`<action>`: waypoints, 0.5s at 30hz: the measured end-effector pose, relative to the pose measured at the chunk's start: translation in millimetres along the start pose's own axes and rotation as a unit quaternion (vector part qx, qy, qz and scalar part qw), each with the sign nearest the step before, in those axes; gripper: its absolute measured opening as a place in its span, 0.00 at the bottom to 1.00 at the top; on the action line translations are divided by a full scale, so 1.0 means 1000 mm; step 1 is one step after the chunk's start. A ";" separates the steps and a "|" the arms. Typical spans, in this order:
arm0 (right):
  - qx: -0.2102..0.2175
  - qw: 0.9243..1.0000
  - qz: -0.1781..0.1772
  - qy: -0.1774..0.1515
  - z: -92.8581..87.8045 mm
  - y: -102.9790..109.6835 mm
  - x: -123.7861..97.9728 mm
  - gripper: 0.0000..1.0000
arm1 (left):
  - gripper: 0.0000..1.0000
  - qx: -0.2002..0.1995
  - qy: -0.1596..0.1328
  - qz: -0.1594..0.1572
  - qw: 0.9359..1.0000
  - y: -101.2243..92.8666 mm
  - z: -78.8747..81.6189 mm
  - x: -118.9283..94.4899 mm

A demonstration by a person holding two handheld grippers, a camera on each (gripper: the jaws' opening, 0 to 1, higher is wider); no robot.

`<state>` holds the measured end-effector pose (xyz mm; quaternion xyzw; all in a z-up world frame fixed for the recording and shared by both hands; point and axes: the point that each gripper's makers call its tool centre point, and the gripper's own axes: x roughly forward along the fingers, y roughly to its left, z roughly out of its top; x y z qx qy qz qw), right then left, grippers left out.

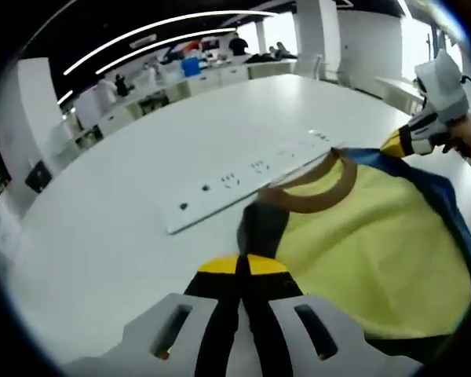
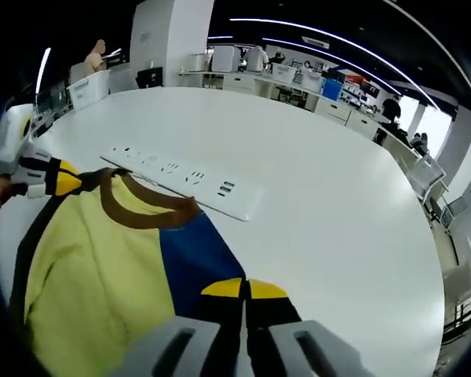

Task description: Fold the garment on the visible template until the final outline fits inside the template.

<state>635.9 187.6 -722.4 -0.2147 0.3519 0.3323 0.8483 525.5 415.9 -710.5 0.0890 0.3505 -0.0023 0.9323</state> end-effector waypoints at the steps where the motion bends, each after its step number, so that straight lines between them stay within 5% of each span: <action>1: 0.001 1.000 0.001 -0.001 0.001 0.000 0.001 0.00 | 0.04 0.003 -0.004 0.007 1.000 0.001 0.001 -0.001; 4: 0.002 1.000 0.003 -0.012 0.003 0.002 0.000 0.01 | 0.22 -0.009 -0.015 0.008 1.000 0.003 0.002 -0.006; 15: 0.002 0.997 0.026 -0.066 0.031 0.018 -0.028 0.42 | 0.63 -0.050 -0.064 0.000 0.997 0.005 0.013 -0.042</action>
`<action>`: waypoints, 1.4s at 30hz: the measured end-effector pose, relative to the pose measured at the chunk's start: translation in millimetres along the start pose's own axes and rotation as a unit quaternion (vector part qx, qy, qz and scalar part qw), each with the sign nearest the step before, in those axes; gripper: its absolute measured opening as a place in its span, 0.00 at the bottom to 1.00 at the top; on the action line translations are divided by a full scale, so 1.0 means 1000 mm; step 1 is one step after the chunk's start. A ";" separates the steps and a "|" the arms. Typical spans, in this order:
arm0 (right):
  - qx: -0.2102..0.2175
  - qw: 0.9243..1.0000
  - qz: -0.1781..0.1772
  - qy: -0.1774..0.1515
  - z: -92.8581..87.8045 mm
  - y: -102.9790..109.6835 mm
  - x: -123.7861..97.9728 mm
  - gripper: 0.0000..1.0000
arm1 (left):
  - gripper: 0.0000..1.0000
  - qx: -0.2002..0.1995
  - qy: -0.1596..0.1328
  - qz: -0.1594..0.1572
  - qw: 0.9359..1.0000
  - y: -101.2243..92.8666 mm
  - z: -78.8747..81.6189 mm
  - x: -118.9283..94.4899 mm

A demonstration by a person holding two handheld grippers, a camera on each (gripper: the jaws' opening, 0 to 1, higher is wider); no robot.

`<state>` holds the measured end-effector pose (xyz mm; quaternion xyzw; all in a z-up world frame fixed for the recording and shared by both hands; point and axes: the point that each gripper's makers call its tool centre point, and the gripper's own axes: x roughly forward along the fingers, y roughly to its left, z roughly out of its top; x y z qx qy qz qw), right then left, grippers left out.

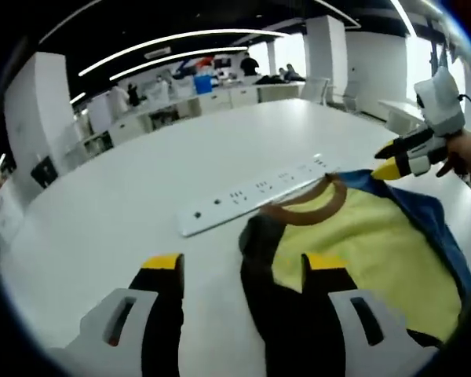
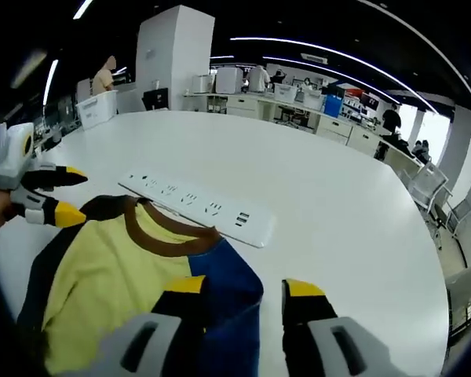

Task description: Fold the garment on the visible template until the final outline fits inside the template.

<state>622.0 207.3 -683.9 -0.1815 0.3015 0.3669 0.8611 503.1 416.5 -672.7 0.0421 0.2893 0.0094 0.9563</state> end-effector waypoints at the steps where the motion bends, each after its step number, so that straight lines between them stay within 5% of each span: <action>1: 0.003 1.000 0.003 -0.004 0.002 0.002 -0.004 0.45 | 0.67 -0.004 -0.003 -0.003 1.000 -0.001 0.001 -0.004; 13: 0.024 0.997 0.070 -0.018 -0.013 0.051 -0.063 0.77 | 0.99 -0.012 -0.036 -0.040 0.998 -0.034 0.007 -0.061; 18: 0.015 0.994 0.101 -0.026 -0.024 0.075 -0.096 0.85 | 1.00 0.002 -0.043 -0.062 0.997 -0.055 0.005 -0.087; 28: -0.022 0.992 0.127 -0.019 -0.050 0.098 -0.138 0.86 | 1.00 0.042 -0.045 -0.100 0.993 -0.094 -0.010 -0.124; 42: -0.040 0.984 0.175 -0.005 -0.096 0.135 -0.175 0.79 | 0.86 0.071 -0.008 -0.132 0.989 -0.136 -0.062 -0.158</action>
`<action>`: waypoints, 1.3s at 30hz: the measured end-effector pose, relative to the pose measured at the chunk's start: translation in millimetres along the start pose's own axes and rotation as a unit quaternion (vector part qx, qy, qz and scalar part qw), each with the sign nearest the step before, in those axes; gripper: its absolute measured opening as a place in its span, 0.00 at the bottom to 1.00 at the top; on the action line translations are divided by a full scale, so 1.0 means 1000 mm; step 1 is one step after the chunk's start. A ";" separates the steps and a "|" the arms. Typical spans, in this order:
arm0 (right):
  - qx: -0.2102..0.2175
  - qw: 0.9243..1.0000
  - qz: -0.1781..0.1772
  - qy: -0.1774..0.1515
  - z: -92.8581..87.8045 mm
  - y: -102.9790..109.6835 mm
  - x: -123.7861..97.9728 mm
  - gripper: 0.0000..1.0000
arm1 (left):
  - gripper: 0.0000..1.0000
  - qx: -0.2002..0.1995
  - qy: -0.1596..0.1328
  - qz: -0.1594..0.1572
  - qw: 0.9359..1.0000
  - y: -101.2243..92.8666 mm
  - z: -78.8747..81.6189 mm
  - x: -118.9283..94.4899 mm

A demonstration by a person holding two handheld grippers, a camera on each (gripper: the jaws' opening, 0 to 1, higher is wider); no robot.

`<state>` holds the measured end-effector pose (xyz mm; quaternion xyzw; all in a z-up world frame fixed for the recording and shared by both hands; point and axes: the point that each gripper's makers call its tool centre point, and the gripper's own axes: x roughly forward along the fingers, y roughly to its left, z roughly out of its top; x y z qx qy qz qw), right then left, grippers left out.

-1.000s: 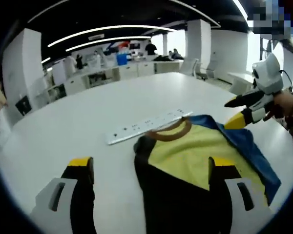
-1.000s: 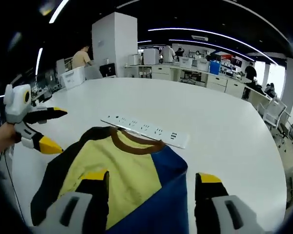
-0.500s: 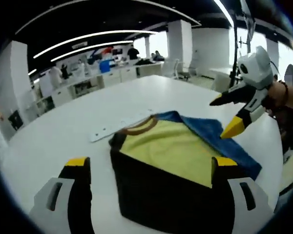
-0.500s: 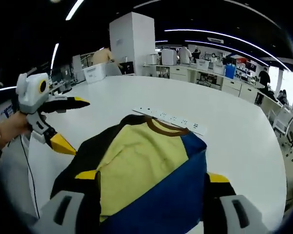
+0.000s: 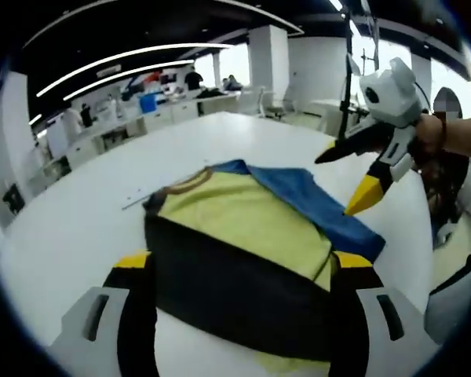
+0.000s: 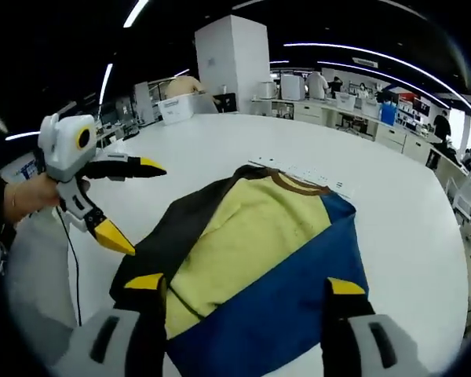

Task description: Fold the garment on the visible template until the final outline fits inside the template.

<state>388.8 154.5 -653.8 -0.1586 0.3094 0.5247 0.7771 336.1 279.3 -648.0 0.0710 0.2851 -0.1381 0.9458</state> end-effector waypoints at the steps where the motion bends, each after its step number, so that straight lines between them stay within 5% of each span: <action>1: -0.003 1.000 0.001 0.001 -0.004 0.003 0.000 0.78 | 0.84 -0.004 -0.001 -0.002 1.000 -0.004 -0.003 0.000; 10: -0.032 0.999 0.015 0.022 -0.036 0.031 -0.001 0.66 | 0.62 -0.006 0.015 -0.010 1.000 -0.026 -0.027 0.004; 21: -0.055 0.997 0.007 0.047 -0.064 0.035 0.007 0.44 | 0.37 -0.052 0.059 0.000 0.997 -0.031 -0.063 0.021; 33: -0.062 0.995 -0.011 0.071 -0.081 0.031 0.015 0.16 | 0.01 -0.081 0.061 0.007 0.995 -0.027 -0.062 0.017; 39: -0.054 0.995 -0.016 0.084 -0.088 0.031 0.017 0.02 | 0.00 -0.097 0.067 0.009 0.993 -0.026 -0.064 0.016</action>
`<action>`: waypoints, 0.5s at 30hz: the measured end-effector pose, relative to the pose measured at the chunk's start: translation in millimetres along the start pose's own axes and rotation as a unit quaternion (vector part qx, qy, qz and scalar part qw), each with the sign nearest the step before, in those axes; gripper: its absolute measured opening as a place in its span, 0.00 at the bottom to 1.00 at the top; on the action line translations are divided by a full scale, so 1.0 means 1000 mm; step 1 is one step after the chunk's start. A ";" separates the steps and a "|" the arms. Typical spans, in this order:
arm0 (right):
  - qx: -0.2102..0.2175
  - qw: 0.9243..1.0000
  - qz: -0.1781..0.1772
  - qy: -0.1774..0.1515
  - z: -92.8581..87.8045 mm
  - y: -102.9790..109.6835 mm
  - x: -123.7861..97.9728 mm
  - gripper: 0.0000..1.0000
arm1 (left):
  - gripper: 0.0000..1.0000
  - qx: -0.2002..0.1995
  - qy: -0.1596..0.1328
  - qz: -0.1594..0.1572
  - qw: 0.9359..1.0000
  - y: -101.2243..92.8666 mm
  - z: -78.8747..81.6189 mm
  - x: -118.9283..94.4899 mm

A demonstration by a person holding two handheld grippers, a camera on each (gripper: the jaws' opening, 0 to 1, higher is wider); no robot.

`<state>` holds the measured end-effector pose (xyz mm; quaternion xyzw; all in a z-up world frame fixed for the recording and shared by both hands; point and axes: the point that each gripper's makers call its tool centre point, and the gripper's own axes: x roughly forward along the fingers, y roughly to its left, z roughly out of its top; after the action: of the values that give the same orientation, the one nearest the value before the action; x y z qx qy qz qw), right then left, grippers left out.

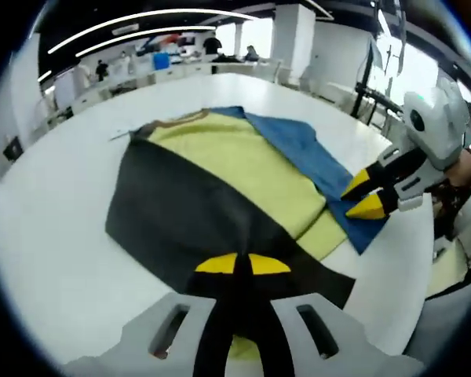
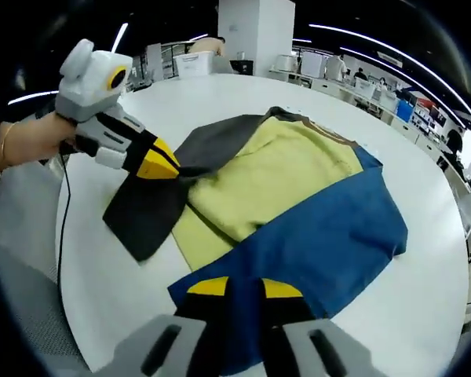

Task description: Fold the garment on the visible template until the final outline fits inside the template.

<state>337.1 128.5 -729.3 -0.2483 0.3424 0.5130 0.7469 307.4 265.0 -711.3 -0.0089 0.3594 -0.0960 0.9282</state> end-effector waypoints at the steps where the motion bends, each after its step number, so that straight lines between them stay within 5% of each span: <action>1: -0.008 1.000 -0.004 0.005 -0.002 -0.001 0.000 0.00 | 0.00 -0.005 -0.003 -0.001 1.000 0.000 0.002 -0.002; 9: 0.027 0.999 0.012 0.013 -0.003 -0.001 -0.001 0.00 | 0.00 -0.011 -0.010 -0.006 1.000 0.003 0.006 -0.008; 15: 0.027 0.999 0.020 0.019 -0.002 0.008 -0.001 0.14 | 0.00 -0.021 -0.017 -0.007 1.000 0.007 0.010 -0.013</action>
<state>328.9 129.0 -729.8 -0.2308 0.3750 0.5139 0.7362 305.6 274.0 -696.0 -0.0321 0.3457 -0.0948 0.9330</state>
